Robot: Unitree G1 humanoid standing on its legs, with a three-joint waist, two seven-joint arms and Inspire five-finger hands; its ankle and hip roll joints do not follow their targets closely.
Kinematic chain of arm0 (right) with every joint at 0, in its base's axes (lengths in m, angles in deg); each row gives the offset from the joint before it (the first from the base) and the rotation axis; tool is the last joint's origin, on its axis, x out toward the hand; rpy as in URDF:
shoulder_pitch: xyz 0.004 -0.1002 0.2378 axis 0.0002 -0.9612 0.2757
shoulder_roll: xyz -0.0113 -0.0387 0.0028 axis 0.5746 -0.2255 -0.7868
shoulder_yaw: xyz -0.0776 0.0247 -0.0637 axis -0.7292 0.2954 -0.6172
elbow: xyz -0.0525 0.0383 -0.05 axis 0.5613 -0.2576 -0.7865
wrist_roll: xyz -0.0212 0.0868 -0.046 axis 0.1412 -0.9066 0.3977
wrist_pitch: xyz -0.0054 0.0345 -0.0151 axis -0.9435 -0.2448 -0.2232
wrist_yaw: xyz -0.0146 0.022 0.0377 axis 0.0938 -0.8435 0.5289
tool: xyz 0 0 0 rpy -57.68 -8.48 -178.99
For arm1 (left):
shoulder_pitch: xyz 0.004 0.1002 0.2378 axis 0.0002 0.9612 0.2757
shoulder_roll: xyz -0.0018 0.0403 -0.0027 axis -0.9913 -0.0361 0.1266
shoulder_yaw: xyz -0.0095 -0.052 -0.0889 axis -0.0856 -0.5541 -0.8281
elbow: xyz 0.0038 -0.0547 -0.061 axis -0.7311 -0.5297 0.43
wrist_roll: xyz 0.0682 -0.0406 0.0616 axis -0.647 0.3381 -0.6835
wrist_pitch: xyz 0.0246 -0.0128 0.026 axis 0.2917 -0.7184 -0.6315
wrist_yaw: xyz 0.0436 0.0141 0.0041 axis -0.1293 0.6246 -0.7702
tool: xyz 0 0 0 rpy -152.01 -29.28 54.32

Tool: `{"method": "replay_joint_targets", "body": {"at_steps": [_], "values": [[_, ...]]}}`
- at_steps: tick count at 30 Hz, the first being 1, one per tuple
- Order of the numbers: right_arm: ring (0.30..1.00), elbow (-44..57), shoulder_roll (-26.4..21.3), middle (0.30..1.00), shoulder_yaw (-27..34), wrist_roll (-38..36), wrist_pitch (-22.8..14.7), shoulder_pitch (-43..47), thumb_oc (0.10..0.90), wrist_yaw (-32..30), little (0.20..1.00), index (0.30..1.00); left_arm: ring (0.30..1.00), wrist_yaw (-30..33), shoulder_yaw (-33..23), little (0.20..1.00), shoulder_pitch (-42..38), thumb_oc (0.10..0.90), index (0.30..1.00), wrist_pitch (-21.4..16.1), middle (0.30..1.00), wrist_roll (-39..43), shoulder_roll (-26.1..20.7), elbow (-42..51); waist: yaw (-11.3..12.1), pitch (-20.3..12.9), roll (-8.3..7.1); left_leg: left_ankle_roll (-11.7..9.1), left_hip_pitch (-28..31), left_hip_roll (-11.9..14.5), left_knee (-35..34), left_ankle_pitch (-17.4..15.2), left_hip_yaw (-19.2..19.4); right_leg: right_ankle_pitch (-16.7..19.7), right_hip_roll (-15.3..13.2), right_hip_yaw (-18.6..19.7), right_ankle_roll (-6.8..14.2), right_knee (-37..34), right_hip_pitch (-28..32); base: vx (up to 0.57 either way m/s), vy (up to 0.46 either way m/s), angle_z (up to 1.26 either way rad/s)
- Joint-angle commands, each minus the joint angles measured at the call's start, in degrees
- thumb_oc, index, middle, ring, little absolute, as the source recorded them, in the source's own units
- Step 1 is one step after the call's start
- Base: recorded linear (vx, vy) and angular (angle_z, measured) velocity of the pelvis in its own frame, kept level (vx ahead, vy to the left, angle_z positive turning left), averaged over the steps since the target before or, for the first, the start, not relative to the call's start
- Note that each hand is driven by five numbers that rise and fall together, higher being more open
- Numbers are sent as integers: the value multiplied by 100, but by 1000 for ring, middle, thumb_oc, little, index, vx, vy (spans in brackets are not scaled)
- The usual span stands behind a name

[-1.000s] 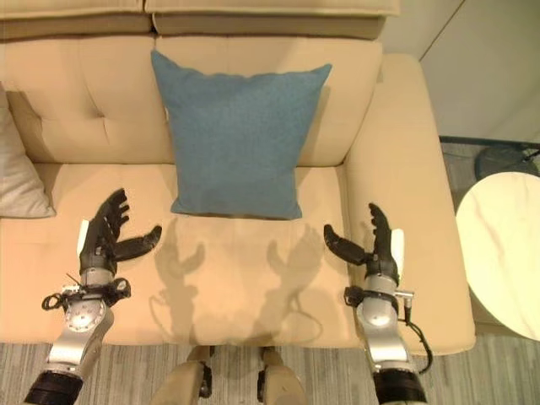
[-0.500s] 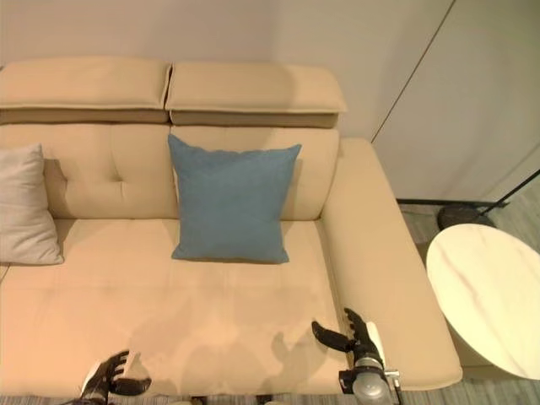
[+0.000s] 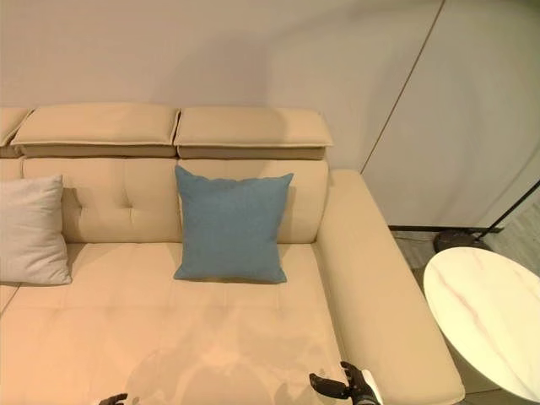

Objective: Pick up all the scattered cushions and arrange them neatly on the sofa.

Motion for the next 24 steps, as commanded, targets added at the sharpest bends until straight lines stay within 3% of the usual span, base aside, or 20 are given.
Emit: {"method": "replay_joint_targets", "body": {"at_steps": [1, 5, 9, 11, 14, 21, 24], "values": [[900, -117, -74, 900, -41, -79, -122, 564, 800, -188, 900, 900, 900, 105, -46, 900, -476, 800, 900, -155, 900, -84, -187, 63, 51, 348, -486, -226, -145, 118, 1128, -742, 245, -314, -318, -194, 305, 24, 52, -242, -31, 5], [900, -429, -62, 900, -40, -55, -67, 611, 800, -175, 900, 900, 900, 72, -12, 900, -504, 800, 900, -134, 900, -110, -131, -85, 18, 350, -596, -154, -36, 5, 1677, -1097, 165, -173, -452, -213, 307, 24, -45, -128, 16, 9], [900, -703, -62, 900, -15, 46, 12, 626, 800, -171, 900, 900, 900, 71, 18, 900, -513, 800, 900, -135, 900, -132, -64, -138, -77, 268, -575, -182, 267, 144, 2019, -1160, 103, -51, -492, -258, 313, 26, -188, -88, 75, 14], [900, -910, -53, 900, 18, 103, 72, 644, 800, -175, 900, 900, 900, 99, 64, 900, -548, 800, 900, -148, 900, -49, 26, -93, -156, 217, -463, -221, 665, 31, 1599, -1335, -210, 68, -489, -251, 403, 72, -358, -130, 232, 29], [900, -1031, -28, 900, 9, 137, 126, 672, 800, -184, 900, 900, 900, 97, 114, 900, -588, 800, 900, -126, 900, -71, 42, -77, -199, 199, -439, -179, 787, -34, 1242, -1513, -169, 149, -552, -277, 450, 97, -456, -59, 132, 16], [900, -998, 175, 900, -188, 393, 245, 858, 800, -228, 900, 900, 900, 259, 119, 900, -769, 800, 900, -157, 900, -116, -97, -50, -73, 449, -606, 169, 705, -561, 766, -1598, -284, 500, -938, -218, 771, 286, -999, -191, 228, 2], [900, -939, 214, 900, -246, 461, 286, 953, 800, -227, 900, 900, 900, 276, 105, 900, -805, 800, 900, -156, 900, -139, -206, -71, -54, 588, -594, 266, 586, -580, 798, -1516, -274, 491, -1029, -121, 857, 527, -1213, -250, 131, -32]]}}
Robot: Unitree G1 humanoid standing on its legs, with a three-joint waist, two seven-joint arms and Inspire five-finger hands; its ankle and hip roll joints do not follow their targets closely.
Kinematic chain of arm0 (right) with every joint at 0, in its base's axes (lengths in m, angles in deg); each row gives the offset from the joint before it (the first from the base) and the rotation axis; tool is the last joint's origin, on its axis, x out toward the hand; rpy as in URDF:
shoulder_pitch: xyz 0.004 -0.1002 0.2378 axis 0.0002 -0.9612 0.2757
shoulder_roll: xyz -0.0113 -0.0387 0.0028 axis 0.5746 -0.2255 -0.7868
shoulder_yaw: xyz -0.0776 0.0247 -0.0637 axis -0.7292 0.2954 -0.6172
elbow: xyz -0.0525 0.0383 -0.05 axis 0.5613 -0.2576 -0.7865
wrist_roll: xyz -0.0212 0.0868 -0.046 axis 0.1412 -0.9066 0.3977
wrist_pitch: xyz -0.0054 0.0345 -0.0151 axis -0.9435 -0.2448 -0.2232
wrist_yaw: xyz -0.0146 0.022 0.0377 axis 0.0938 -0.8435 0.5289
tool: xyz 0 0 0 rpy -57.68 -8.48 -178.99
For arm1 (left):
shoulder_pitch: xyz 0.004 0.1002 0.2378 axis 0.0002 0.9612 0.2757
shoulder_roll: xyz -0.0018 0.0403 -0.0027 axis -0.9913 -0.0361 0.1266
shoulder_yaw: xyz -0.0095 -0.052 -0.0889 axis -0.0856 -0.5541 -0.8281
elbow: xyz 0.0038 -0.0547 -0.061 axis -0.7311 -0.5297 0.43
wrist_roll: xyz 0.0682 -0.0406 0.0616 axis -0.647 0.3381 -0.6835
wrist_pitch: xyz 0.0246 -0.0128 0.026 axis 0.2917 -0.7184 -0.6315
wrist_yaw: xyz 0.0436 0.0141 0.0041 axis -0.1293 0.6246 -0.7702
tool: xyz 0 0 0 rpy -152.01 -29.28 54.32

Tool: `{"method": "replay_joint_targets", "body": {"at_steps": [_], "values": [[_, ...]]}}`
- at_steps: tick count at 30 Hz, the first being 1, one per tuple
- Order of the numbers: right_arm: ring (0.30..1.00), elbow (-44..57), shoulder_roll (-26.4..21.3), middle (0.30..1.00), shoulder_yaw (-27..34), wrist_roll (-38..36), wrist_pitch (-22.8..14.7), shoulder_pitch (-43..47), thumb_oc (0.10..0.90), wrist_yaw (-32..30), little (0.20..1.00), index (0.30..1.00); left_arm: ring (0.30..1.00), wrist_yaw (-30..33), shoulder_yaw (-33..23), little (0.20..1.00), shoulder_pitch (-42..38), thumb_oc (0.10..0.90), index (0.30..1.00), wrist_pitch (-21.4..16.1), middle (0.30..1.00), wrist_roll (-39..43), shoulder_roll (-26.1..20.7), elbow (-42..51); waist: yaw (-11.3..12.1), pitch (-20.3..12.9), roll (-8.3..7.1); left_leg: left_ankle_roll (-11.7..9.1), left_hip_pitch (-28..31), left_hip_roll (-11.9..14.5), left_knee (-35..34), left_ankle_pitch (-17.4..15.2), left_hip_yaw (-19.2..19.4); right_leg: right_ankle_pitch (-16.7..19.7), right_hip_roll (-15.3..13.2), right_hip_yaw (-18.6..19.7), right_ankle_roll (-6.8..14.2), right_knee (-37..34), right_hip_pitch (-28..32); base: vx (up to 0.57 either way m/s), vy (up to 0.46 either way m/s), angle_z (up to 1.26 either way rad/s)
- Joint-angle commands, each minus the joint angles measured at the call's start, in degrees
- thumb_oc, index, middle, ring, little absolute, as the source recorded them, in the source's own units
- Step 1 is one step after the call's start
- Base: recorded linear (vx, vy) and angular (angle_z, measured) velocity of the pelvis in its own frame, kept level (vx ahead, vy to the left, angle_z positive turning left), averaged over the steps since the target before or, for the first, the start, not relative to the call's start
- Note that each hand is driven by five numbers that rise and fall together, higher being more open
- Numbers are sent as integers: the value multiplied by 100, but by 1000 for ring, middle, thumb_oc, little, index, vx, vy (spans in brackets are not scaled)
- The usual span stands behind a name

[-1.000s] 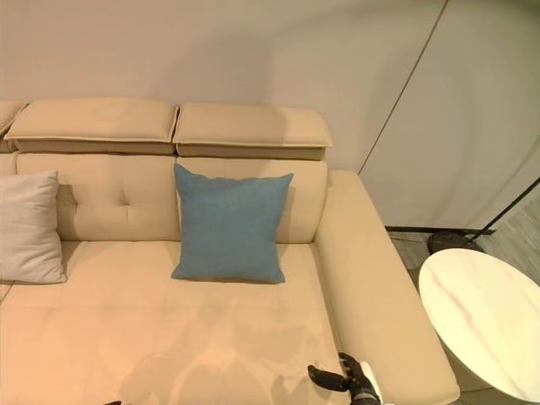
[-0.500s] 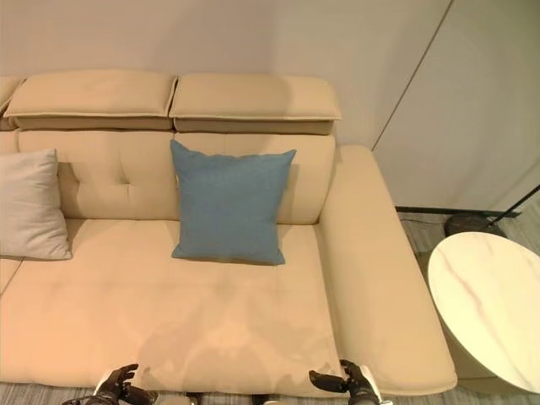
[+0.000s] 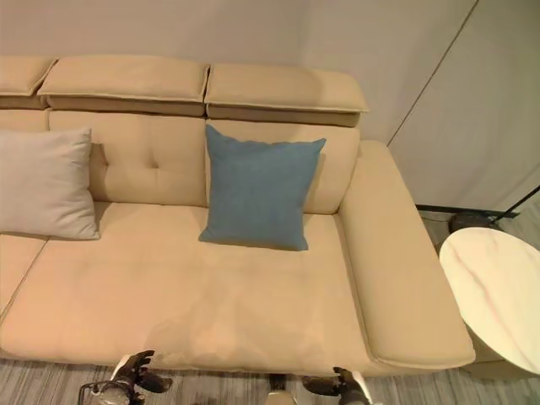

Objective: Pick up all the scattered cushions and arrange them neatly on the sofa.

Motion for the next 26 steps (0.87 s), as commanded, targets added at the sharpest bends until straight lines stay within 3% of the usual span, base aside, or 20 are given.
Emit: {"method": "replay_joint_targets", "body": {"at_steps": [1, 5, 7, 10, 26], "values": [[900, 167, -463, 900, -190, 138, 33, 272, 800, -186, 900, 900, 900, 221, -256, 900, -61, 800, 900, -151, 900, -113, -195, 169, 109, 158, 239, -133, -256, 368, 298, -381, -481, -852, 590, -28, 214, 411, -156, -300, 125, -30], [900, 67, -463, 900, -227, 135, 13, 255, 800, -161, 900, 900, 900, 196, -332, 900, -7, 800, 900, -102, 900, -126, -300, 97, 312, 84, 337, -15, -422, 397, 248, -199, -368, -1367, 668, -115, 5, 1291, 208, -226, 76, -13], [900, 13, -443, 900, -174, 84, 6, 250, 800, -140, 900, 900, 900, 170, -389, 900, 7, 800, 900, -89, 900, -99, -329, 29, 431, -44, 291, -41, -491, 396, 213, -150, -305, -1588, 700, -189, 18, 1139, 730, -110, -45, -26], [900, 50, -416, 900, -173, 76, 20, 242, 800, -150, 900, 900, 900, 175, -454, 900, 87, 800, 900, -79, 900, 8, -262, -41, 529, -287, 189, -102, -536, 440, 162, -117, -175, -1592, 710, -222, 24, 630, 989, -65, -120, -32], [900, -269, -398, 900, -144, 7, 61, 177, 800, -237, 900, 900, 900, 100, -359, 900, 156, 800, 900, 42, 900, 34, 26, -278, 385, -466, 322, -337, 46, 706, -457, 205, -47, -1569, 968, -318, -54, -92, 1497, -2, -47, -5]]}}
